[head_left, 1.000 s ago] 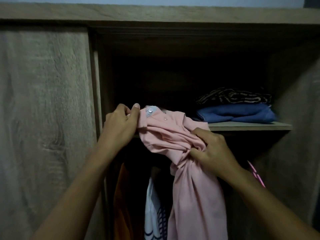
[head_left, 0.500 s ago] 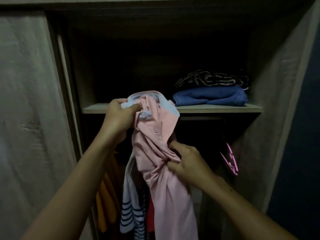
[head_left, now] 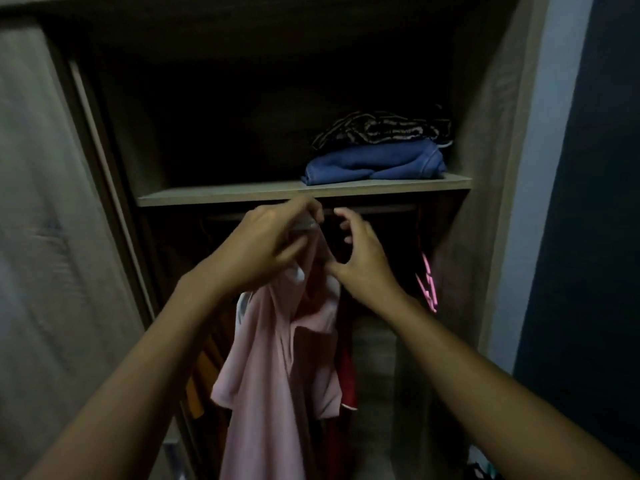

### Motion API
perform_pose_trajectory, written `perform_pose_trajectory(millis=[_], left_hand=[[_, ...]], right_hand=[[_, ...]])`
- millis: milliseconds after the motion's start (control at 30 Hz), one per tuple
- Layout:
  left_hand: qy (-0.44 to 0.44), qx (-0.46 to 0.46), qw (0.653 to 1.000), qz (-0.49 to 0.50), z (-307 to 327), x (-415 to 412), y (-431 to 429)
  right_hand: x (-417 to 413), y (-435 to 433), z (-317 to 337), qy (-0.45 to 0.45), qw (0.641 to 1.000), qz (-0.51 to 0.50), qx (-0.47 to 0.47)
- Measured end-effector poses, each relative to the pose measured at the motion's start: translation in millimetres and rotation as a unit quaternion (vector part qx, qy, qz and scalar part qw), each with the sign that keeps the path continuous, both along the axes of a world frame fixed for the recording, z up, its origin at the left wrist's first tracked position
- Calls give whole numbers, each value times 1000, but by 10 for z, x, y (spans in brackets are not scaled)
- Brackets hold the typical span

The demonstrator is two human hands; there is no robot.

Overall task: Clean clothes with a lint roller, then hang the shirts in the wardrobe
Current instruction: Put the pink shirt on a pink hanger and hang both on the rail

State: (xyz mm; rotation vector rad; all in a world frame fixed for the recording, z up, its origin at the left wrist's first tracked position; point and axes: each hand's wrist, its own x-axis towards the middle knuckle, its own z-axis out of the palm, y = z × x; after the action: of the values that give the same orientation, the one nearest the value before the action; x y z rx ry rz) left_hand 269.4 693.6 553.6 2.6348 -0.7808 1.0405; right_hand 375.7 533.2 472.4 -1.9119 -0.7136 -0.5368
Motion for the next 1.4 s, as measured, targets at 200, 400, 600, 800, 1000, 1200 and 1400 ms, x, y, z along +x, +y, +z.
perform_pose_trajectory(millis=[200,400,600,800,1000,1200,1400], left_hand=[[-13,65,997,33,-111,-85,58],[63,15,958,280,-393,-4,346],[135,-84,972,174,-829,296,314],[89,-290,943,136,-1056,475,216],[161,-336,926,54,-982,816,115],[165,-379,909,57,-815,1250,-54],[171,-377,909,52,-831,1500,-139]], right_hand=[[38,22,-318,63,996,32,-51],[15,-145,1,0,998,52,-37],[-133,-138,70,-68,990,25,-124],[132,-320,5,-6,978,-75,-192],[353,-576,-138,79,985,-12,-155],[642,-666,-299,105,968,-198,-112],[1041,-771,-558,220,902,-297,-222]])
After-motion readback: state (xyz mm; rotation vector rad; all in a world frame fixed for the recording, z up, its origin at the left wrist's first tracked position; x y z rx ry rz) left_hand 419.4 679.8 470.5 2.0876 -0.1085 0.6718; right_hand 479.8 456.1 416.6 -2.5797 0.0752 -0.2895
